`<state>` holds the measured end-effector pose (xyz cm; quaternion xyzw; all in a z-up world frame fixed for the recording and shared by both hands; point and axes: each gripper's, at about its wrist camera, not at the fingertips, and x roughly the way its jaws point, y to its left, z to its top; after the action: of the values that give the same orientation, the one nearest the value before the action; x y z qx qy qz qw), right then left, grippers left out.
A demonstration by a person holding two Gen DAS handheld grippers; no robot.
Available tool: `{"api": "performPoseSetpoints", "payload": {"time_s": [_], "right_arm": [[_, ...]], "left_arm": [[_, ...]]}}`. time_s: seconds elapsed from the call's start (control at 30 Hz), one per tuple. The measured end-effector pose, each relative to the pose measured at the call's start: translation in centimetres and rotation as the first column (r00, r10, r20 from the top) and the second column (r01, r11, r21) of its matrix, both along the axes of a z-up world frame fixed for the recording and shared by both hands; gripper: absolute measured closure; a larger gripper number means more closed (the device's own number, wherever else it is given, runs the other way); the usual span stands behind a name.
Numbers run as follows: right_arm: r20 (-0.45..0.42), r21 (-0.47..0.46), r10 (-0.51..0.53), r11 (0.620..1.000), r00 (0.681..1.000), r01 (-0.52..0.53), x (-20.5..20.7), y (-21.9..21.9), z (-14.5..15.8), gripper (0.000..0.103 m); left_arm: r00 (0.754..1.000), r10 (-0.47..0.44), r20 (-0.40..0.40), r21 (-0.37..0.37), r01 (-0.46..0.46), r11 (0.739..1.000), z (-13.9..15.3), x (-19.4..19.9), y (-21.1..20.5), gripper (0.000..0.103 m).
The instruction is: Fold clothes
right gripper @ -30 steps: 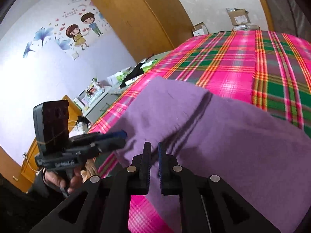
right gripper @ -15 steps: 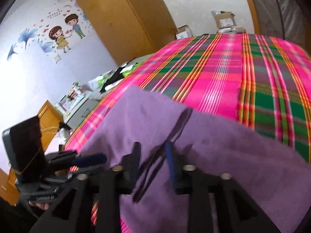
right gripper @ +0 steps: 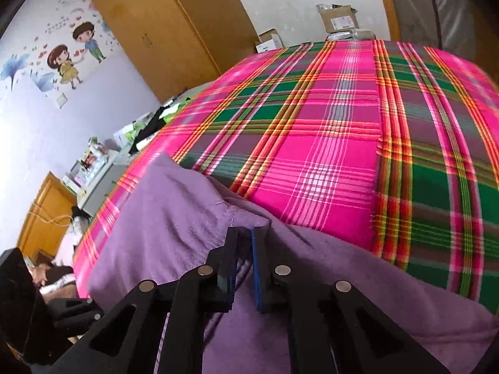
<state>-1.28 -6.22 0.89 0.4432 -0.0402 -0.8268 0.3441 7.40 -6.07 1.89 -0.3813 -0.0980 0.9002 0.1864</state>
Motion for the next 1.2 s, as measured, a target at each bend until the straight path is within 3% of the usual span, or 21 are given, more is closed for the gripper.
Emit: {"api": "performPoseSetpoints", "payload": {"time_s": [0.17,0.37,0.63,0.87,1.2], "right_arm": [[-0.018,-0.062,-0.015,0.998,1.0,0.014,1.6,2.0,1.4,0.092],[-0.048,-0.126,0.032,0.991,0.998,-0.038,6.0,3.9,2.2,0.09],[-0.084,-0.097,0.183,0.977,0.98,-0.191,10.1,0.9,1.4,0.09],[-0.088,-0.032,0.198,0.979,0.976,-0.202,10.3,0.3,0.2,0.091],[-0.088,-0.033,0.208,0.977,0.974,-0.211,10.1,0.1,-0.4,0.088]], "left_arm": [[1.0,0.017,-0.01,0.004,-0.017,1.0,1.0,1.0,-0.8,0.074],[0.995,0.101,-0.019,-0.004,-0.101,0.995,1.1,2.4,-3.2,0.074],[0.974,0.225,-0.022,-0.007,-0.226,0.974,1.2,3.7,-6.5,0.074],[0.964,0.267,-0.007,0.0,-0.267,0.964,-0.3,4.5,-7.5,0.074],[0.964,0.267,-0.013,0.042,-0.267,0.963,-0.6,5.3,-8.0,0.074]]}}
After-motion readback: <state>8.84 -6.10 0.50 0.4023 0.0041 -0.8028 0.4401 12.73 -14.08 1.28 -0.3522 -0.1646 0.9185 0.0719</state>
